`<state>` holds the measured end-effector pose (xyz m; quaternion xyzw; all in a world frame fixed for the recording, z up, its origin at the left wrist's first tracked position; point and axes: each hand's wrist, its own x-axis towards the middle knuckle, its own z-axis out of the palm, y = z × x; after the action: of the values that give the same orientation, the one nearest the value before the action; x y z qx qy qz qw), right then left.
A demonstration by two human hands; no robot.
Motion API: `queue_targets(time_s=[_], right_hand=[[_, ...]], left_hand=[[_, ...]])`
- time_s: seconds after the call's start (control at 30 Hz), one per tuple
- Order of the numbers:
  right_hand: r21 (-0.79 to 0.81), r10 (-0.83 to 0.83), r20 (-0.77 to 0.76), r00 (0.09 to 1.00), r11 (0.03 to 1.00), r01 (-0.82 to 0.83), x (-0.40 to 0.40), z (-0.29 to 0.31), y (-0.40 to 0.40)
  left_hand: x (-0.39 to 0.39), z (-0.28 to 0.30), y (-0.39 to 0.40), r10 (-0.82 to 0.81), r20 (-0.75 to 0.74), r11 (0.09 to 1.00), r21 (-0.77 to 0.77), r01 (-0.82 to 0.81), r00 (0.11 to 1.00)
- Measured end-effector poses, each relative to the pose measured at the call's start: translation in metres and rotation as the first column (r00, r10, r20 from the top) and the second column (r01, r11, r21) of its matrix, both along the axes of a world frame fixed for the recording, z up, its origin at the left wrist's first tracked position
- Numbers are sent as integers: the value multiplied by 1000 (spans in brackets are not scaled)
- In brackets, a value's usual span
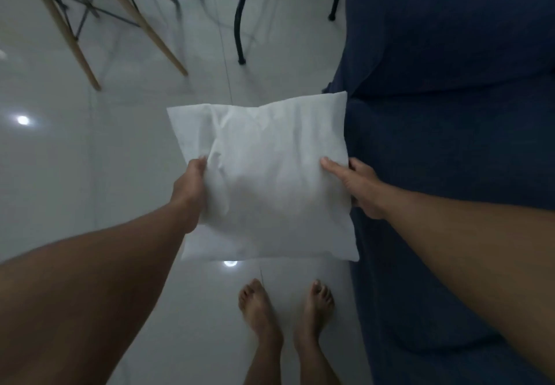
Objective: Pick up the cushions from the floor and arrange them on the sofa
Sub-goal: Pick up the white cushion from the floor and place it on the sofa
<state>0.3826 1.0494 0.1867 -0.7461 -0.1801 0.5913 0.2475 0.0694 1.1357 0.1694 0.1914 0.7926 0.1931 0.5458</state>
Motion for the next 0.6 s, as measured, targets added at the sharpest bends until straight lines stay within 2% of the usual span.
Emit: queue_targets(time_s=[0.03,0.17,0.23,0.37,0.6], right_hand=[[6,-15,-1,1000,1000,15,3,13,-2],[8,-110,-5,994,994,110,17,63,-16],[11,-167,-2,986,986,167,24,84,-23],[30,-266,10,964,964,265,44,130,-40],[57,-377,22,926,925,375,81,211,-66]], left_hand=[[18,23,-8,-29,-2,998,63,29,1000],[45,87,1,-109,-84,981,154,121,991],[55,103,8,-132,-95,975,166,146,987],[83,147,14,-307,-121,926,190,325,944],[131,214,33,-476,-75,839,261,478,876]])
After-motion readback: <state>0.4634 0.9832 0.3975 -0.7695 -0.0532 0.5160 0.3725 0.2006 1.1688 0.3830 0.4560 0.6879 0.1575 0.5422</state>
